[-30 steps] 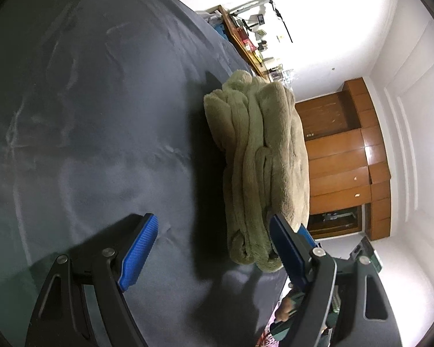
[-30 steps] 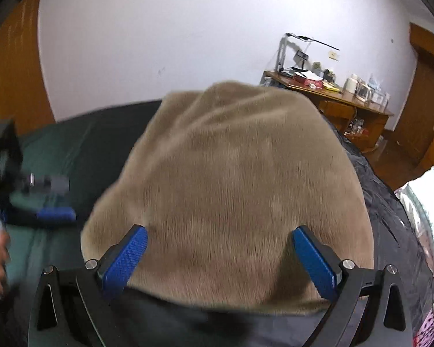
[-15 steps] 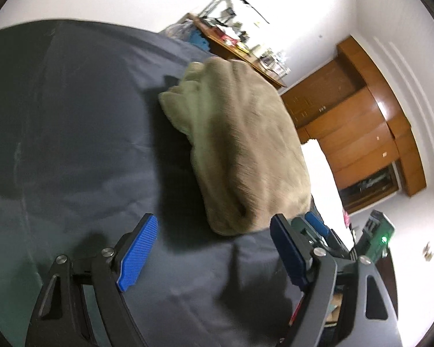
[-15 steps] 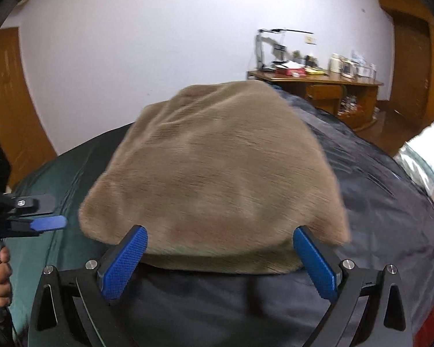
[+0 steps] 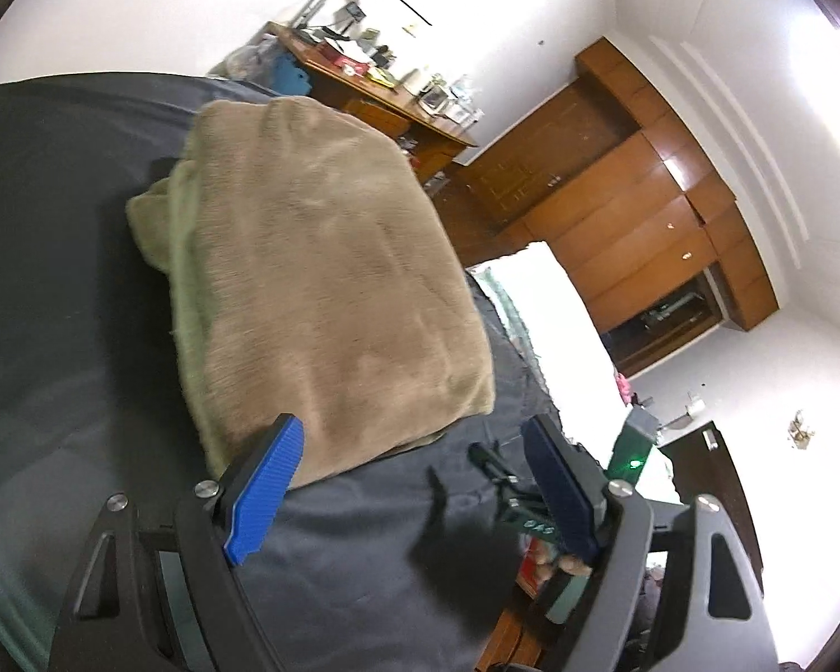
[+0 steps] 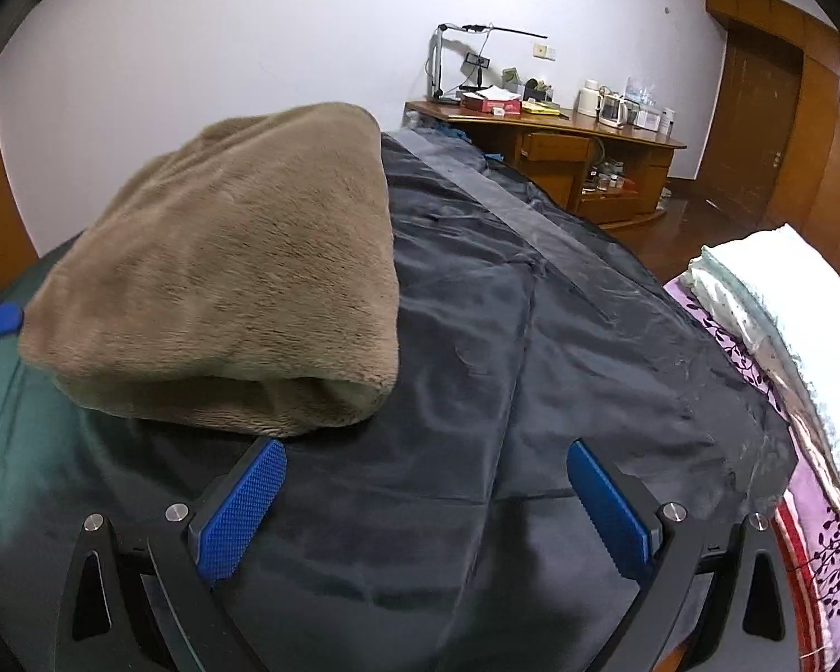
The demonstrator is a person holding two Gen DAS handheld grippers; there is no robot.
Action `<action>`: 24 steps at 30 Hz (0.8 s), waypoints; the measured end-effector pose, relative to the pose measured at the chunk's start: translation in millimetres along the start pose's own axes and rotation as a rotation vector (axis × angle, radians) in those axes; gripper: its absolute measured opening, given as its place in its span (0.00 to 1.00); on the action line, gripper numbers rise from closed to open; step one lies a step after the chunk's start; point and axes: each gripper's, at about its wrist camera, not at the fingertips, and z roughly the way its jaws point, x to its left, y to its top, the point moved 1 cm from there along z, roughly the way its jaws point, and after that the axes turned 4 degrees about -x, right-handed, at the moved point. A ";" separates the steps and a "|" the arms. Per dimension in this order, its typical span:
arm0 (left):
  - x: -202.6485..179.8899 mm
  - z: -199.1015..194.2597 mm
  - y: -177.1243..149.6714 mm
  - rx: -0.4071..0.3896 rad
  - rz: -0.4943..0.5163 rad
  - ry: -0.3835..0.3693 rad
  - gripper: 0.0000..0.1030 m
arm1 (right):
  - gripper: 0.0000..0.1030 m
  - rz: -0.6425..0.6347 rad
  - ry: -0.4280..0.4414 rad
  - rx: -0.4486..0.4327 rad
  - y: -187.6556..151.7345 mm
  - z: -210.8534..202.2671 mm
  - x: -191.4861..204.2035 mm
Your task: Fold clothes
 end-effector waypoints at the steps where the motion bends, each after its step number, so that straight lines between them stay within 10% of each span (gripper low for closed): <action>1: -2.4 4.0 2.0 0.000 0.003 -0.007 0.82 | 0.99 -0.006 0.000 -0.005 1.5 2.0 1.9; 24: 7.2 39.3 -6.9 0.066 0.084 0.004 0.79 | 0.99 0.072 -0.176 0.027 21.8 41.2 -24.2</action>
